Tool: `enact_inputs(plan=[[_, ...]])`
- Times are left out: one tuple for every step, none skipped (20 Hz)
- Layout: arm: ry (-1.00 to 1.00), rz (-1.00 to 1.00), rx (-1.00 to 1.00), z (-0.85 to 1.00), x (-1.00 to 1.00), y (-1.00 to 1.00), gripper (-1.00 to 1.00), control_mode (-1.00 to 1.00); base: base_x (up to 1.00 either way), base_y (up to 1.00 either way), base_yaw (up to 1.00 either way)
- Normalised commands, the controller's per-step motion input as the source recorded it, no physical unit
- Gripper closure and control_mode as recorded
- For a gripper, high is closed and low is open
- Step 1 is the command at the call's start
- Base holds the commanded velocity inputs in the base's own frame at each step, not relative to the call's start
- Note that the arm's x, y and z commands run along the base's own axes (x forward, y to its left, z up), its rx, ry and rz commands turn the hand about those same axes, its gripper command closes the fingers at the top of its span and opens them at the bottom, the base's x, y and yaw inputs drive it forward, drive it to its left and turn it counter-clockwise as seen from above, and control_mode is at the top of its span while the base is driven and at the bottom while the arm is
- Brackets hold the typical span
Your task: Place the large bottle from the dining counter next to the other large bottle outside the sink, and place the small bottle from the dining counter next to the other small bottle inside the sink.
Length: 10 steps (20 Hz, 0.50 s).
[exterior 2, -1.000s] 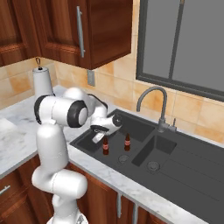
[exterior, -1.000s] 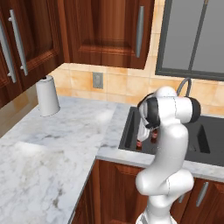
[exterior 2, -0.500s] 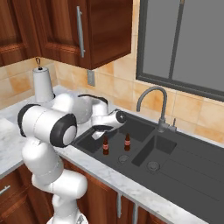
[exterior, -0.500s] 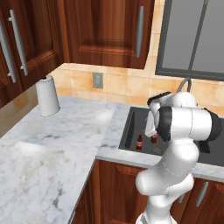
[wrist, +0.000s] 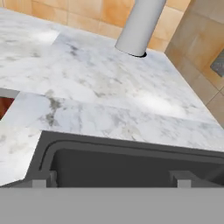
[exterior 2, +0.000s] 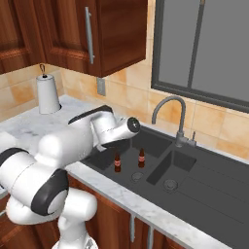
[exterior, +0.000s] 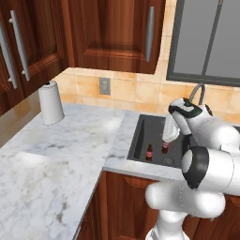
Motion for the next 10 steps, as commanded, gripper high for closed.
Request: enact_inputs(plan=[[-0.01,0.00,0.06,0.82,-0.46,-0.05,-1.00,-1.00,0.00,0.00,0.00],[-0.03,0.00,0.04,0.74,-0.38,-0.13,-1.00,-1.00,0.00,0.00,0.00],[-0.02,0.00,0.04,0.64,-0.37,-0.07,-1.00,-1.00,0.00,0.00,0.00],[-0.01,0.00,0.04,0.60,-0.33,-0.07,-1.00,-1.00,0.00,0.00,0.00],[-0.01,0.00,0.04,0.56,-0.42,-0.04,-1.00,-1.00,0.00,0.00,0.00],[0.00,0.00,0.04,0.51,-0.45,-0.14,-1.00,-1.00,0.00,0.00,0.00],[-0.02,0.00,0.03,0.47,-0.47,-0.15,-1.00,-1.00,0.00,0.00,0.00],[-0.01,0.00,0.03,0.34,-0.43,-0.10,-1.00,-1.00,0.00,0.00,0.00],[0.00,0.00,0.04,0.11,-0.35,-0.04,-1.00,-1.00,0.00,0.00,0.00],[0.00,0.00,0.05,0.00,-0.47,-0.03,-1.00,-1.00,0.00,0.00,0.00]])
